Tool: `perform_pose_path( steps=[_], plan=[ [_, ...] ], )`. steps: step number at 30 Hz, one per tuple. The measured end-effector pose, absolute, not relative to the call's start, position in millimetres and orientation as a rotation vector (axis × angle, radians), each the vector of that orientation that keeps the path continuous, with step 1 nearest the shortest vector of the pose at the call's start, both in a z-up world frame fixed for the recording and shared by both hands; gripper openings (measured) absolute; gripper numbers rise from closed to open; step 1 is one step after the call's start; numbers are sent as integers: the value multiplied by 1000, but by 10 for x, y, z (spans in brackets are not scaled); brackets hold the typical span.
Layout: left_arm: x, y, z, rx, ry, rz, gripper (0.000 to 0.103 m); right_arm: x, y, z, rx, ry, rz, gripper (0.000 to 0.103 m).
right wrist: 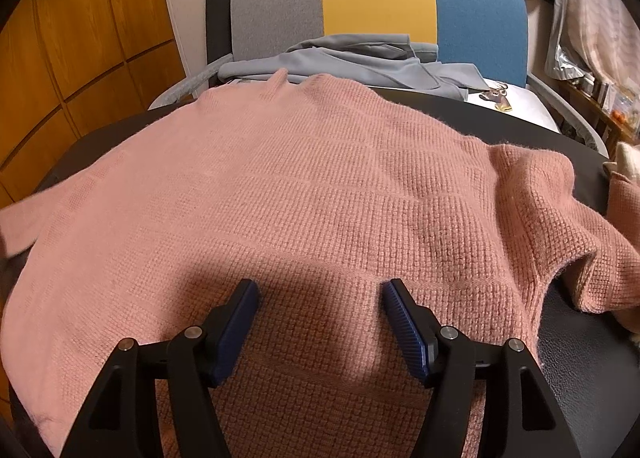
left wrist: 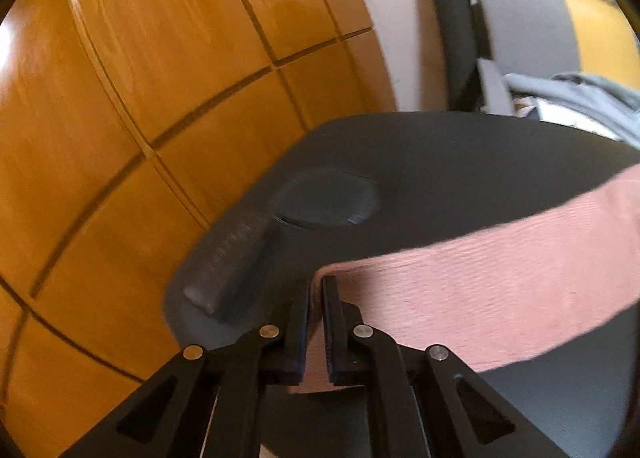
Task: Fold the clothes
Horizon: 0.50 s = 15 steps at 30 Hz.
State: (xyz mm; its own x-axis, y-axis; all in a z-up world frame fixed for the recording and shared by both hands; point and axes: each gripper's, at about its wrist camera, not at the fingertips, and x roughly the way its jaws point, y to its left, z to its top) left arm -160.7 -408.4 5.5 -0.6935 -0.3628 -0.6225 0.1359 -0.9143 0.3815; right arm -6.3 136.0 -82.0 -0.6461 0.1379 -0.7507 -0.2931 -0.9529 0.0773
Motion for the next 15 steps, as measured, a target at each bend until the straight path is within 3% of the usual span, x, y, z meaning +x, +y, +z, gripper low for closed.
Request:
perform_pose_path(
  steps=[4,7,12,15],
  plan=[
    [-2021,-4175,-54,1029,-556,-2487,3,-70,1364,-822,-1183,274,2635,68],
    [-2355,-4416,-130,1051,-515,-2367,2,-79,1364,-823,-1187,267,2633,68],
    [-2402,-4473,-213,1164,-143,-2592,3,-87,1361,-826,-1187,266,2632,69],
    [-2160,-4090,-378,1288,-40,-2806,14,-91,1355,-830,-1186,269,2634,70]
  ],
)
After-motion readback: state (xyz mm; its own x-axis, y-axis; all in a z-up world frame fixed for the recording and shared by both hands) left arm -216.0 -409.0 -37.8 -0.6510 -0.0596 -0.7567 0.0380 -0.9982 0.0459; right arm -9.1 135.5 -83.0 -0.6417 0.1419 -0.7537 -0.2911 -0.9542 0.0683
